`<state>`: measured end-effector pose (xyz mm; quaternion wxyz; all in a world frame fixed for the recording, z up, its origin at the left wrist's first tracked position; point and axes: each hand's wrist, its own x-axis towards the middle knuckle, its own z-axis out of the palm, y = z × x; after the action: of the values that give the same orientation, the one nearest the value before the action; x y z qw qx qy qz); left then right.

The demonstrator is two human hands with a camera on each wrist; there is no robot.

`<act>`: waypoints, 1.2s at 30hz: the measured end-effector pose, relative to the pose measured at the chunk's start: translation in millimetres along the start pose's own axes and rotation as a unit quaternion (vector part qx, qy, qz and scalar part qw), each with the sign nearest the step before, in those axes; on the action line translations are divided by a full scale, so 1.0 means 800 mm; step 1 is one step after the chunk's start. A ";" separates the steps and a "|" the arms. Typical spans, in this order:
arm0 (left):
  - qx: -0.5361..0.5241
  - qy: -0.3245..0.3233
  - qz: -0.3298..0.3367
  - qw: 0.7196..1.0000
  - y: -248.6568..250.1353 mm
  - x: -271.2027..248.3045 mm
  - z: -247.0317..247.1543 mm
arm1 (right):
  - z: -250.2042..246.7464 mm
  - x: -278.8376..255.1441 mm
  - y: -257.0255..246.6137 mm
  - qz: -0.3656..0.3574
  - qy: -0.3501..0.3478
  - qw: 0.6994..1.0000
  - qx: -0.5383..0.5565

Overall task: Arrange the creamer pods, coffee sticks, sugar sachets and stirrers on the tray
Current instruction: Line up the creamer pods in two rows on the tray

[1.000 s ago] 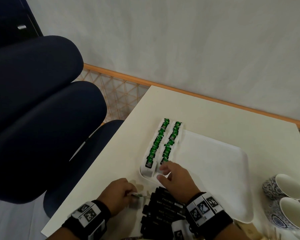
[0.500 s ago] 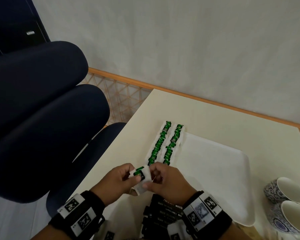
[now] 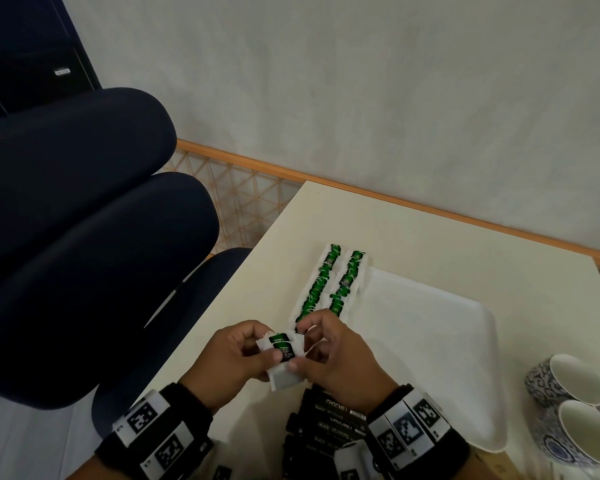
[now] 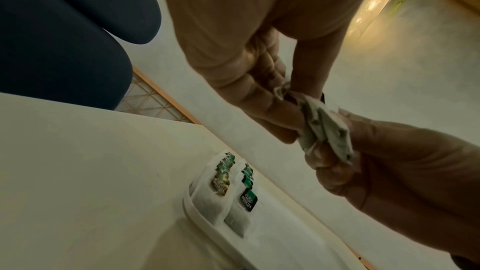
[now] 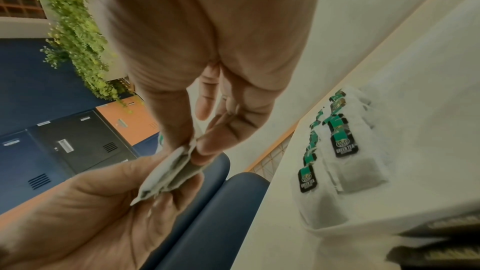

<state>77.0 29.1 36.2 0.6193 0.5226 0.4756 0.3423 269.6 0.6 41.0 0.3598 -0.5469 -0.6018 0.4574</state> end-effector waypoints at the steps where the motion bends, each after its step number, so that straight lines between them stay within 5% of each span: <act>1: -0.004 0.005 0.003 1.000 0.000 0.000 0.000 | 0.000 0.000 -0.001 -0.002 0.001 1.000 -0.005; 8: 0.022 0.042 0.062 0.997 0.000 0.001 0.002 | 0.000 -0.003 -0.012 -0.152 0.067 0.981 -0.104; 23: 0.039 0.071 0.089 0.993 -0.006 0.007 -0.001 | -0.020 -0.003 -0.007 -0.131 0.044 0.986 -0.095; 28: 0.085 0.087 0.096 0.988 -0.006 0.005 -0.005 | -0.031 -0.010 -0.029 -0.095 -0.019 0.995 -0.029; 36: 0.016 0.107 0.076 0.991 0.002 0.007 -0.004 | -0.048 -0.016 -0.063 -0.072 -0.119 0.990 0.031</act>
<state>76.0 35.7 36.8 0.5289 0.5275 0.5035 0.4342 290.8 -4.9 101.9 0.3343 -0.4322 -0.6640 0.5104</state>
